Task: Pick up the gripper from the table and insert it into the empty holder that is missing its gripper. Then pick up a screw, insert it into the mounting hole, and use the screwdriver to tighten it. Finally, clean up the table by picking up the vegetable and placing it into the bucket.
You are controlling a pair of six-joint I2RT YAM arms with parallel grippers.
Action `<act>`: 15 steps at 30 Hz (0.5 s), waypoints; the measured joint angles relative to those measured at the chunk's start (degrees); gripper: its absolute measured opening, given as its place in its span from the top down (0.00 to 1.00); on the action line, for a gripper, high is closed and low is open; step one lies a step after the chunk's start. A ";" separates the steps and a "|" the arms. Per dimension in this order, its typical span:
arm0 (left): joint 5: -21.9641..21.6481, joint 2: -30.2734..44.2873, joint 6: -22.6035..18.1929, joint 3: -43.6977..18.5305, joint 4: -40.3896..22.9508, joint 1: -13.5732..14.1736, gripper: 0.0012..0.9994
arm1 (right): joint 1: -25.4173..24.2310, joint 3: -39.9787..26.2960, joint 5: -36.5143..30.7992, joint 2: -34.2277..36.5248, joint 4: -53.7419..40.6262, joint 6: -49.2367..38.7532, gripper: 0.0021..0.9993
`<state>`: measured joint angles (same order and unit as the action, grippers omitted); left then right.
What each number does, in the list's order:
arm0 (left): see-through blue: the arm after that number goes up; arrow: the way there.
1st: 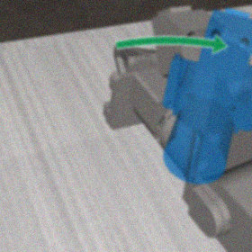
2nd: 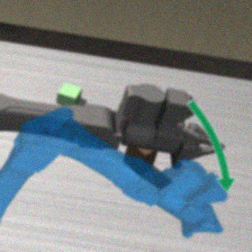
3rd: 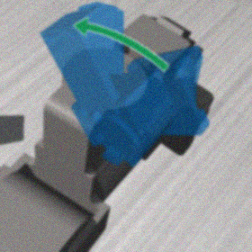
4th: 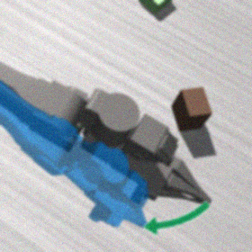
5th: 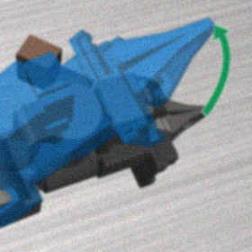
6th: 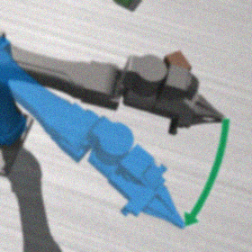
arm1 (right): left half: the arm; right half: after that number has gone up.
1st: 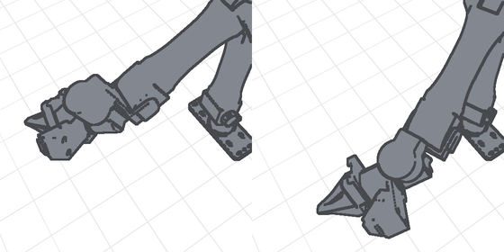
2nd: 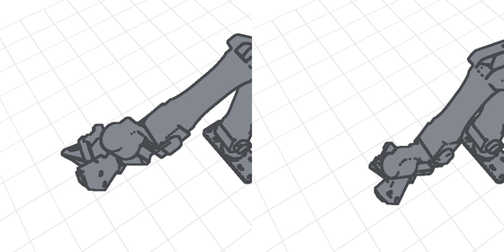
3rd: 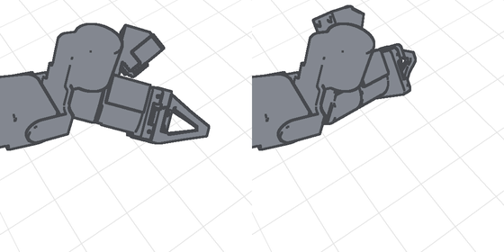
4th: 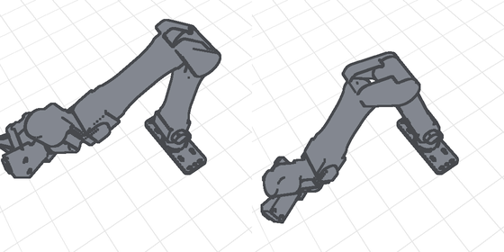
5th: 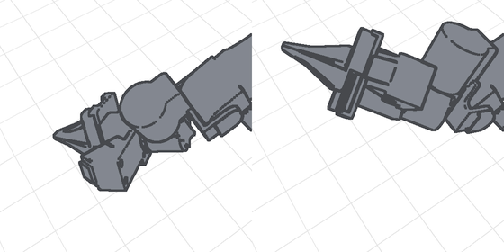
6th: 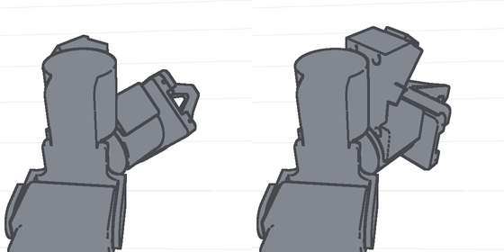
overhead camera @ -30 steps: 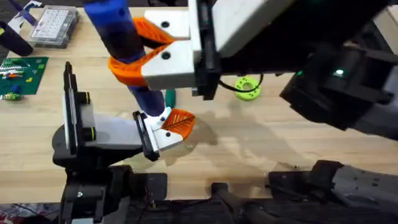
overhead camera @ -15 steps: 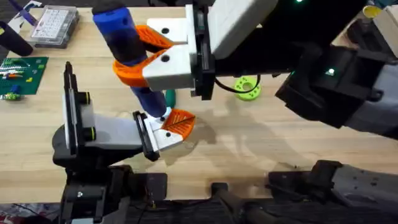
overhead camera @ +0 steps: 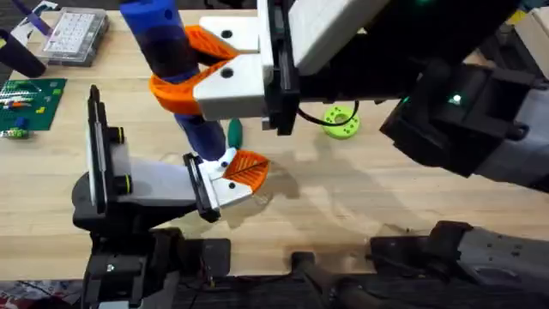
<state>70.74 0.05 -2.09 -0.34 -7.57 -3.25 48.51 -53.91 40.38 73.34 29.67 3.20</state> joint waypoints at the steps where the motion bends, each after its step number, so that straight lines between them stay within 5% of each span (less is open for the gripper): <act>1: 0.00 -0.02 0.00 0.00 0.00 0.00 0.99 | 0.00 0.00 0.00 0.00 -0.05 0.07 0.96; 15: 0.00 -0.02 -0.02 0.02 0.00 0.00 0.99 | -1.00 0.02 0.02 0.00 -1.54 0.24 0.96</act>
<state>70.74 0.03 -2.11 -0.32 -7.57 -3.25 47.51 -53.89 40.40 73.34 28.13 3.44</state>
